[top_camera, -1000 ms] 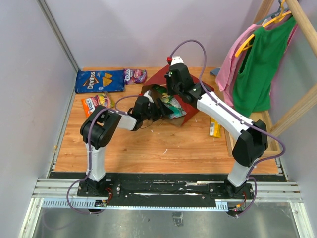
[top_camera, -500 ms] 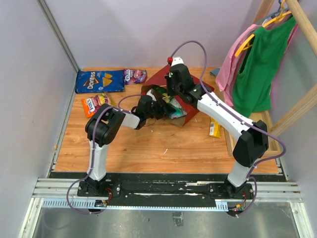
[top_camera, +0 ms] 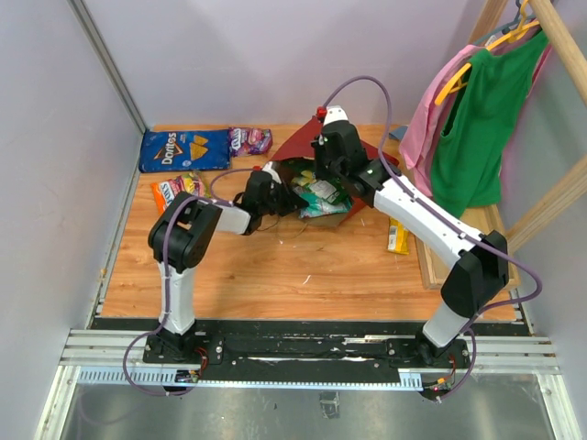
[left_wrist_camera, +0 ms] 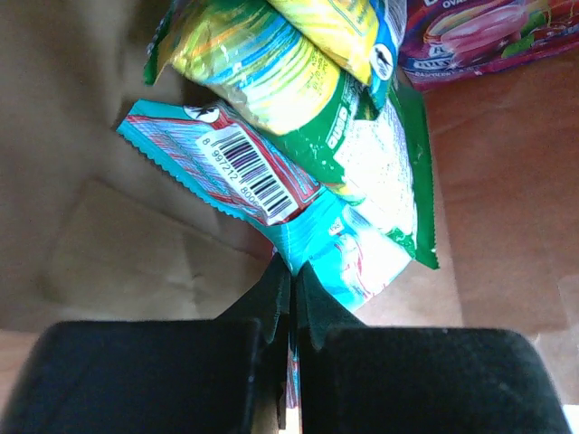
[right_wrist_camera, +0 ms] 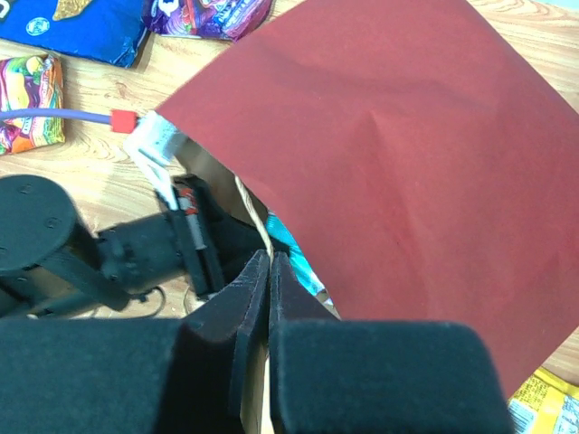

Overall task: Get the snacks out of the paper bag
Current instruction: Take out the snack from the paper bag.

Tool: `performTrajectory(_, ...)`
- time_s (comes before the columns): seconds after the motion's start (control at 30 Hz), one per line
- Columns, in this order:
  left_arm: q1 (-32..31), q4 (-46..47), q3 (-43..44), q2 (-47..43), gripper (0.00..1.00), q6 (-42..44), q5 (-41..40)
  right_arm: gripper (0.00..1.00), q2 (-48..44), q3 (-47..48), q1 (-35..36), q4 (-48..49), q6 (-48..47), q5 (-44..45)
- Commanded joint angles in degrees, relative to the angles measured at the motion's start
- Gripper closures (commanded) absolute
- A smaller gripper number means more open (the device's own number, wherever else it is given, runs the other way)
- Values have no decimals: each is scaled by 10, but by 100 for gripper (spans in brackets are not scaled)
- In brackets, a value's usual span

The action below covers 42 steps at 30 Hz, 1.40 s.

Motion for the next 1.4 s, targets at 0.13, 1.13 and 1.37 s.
performTrajectory(0.13,18,-36,-57,-154,99,142,-2,99,-33,-19,13,12,-17,28)
performTrajectory(1.13,54,-289,-327,-730,99,135,-560,99,-31,-39,14,26,7,2)
performTrajectory(1.37,65,-464,-206,-566,100,39,-705,99,-41,-51,14,23,-2,9)
